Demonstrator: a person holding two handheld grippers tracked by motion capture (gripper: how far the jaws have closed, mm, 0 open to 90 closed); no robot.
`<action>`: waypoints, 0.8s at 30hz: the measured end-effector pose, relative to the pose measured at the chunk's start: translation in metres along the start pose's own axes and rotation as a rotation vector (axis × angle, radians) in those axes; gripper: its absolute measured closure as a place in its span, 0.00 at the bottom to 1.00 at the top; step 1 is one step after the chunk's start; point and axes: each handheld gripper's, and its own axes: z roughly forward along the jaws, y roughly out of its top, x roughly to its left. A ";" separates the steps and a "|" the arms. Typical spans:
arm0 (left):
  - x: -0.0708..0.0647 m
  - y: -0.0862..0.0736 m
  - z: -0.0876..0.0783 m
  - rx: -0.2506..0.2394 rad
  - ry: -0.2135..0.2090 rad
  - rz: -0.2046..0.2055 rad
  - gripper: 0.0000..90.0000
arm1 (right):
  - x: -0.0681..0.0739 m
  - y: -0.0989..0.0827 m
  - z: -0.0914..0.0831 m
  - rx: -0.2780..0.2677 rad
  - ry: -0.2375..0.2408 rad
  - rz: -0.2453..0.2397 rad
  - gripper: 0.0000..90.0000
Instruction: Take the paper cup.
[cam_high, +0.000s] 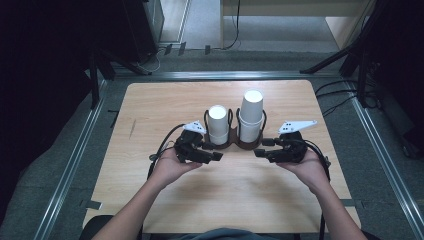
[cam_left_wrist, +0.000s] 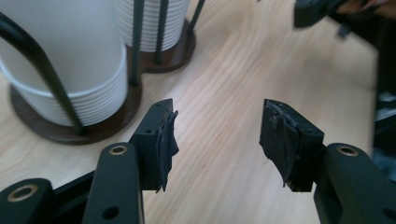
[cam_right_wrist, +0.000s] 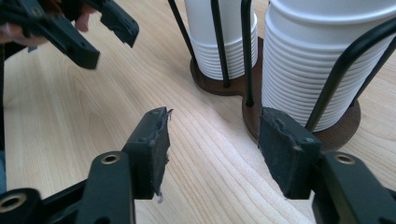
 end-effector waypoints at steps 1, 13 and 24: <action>0.000 0.000 0.000 0.000 0.000 0.000 0.52 | 0.000 0.000 0.000 0.000 0.000 0.000 0.49; -0.001 0.000 0.002 0.036 0.035 0.010 0.75 | 0.005 -0.002 0.002 0.054 -0.012 -0.028 0.57; -0.004 0.001 0.016 0.057 0.003 0.009 0.75 | 0.004 0.000 0.003 0.065 -0.001 -0.081 0.59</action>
